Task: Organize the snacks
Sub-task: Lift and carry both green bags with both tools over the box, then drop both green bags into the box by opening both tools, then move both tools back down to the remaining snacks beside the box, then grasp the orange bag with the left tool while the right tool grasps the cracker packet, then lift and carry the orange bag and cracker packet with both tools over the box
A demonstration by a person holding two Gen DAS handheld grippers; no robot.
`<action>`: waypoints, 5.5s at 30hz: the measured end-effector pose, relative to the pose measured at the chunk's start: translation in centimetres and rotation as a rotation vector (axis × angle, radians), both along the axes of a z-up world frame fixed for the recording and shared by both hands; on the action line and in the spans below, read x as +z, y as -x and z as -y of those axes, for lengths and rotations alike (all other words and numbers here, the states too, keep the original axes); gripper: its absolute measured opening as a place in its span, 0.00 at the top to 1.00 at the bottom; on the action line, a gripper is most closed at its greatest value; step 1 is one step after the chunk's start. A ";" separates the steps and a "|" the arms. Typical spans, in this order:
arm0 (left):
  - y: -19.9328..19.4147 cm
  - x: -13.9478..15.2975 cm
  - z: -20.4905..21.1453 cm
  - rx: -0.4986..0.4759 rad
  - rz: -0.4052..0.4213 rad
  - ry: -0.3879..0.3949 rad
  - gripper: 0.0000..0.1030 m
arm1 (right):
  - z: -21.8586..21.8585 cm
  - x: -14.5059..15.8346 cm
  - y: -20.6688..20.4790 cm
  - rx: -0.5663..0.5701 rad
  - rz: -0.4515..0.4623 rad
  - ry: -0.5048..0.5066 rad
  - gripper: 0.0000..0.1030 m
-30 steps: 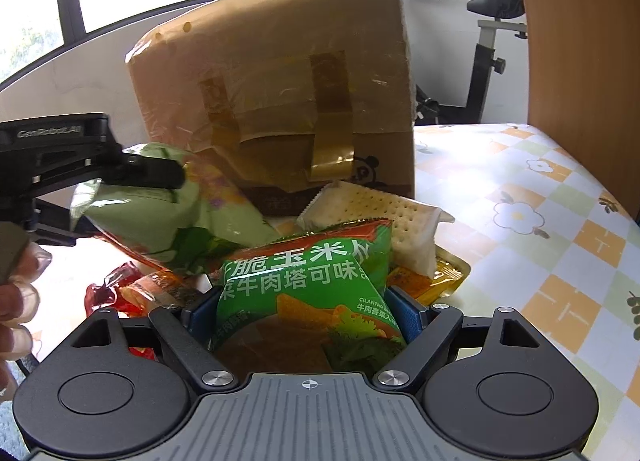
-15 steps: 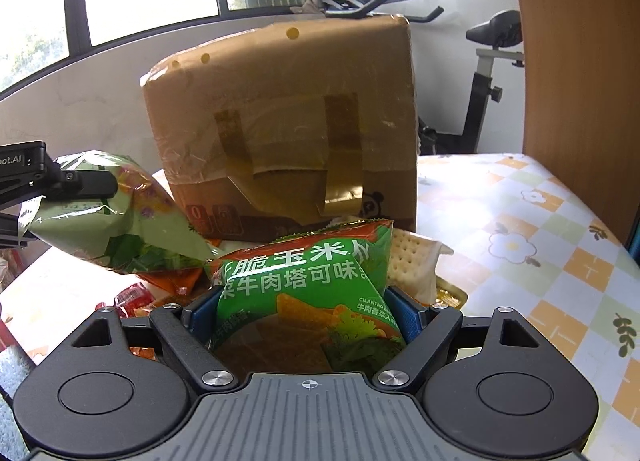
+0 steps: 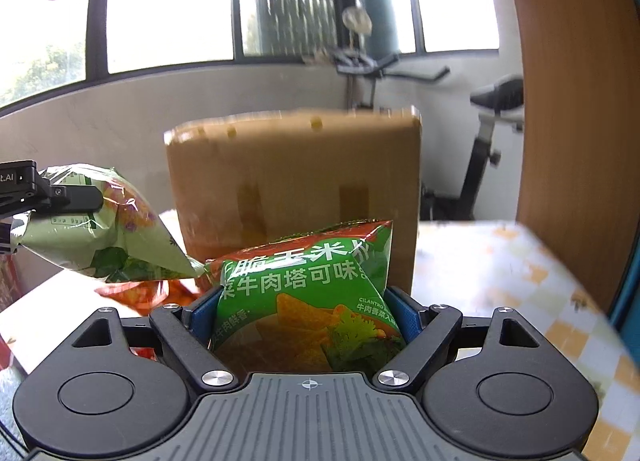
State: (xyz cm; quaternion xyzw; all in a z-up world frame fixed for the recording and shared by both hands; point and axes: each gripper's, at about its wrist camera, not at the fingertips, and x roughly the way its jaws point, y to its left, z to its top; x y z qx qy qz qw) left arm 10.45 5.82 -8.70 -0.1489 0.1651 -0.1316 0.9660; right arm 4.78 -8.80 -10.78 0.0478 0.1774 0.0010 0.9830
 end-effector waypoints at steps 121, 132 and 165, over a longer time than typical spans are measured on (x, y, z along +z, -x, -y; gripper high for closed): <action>-9.2 -8.6 -4.1 -0.014 -0.552 0.036 0.13 | 4.9 -7.6 -14.1 0.173 -0.379 0.112 0.45; -11.6 -10.1 -2.4 -0.005 -0.557 0.046 0.13 | 5.0 -7.2 -13.7 0.124 -0.368 -0.018 0.54; -7.9 -7.4 -5.6 0.112 -0.371 0.050 0.45 | 10.0 -5.4 -10.2 -0.071 -0.326 -0.112 0.57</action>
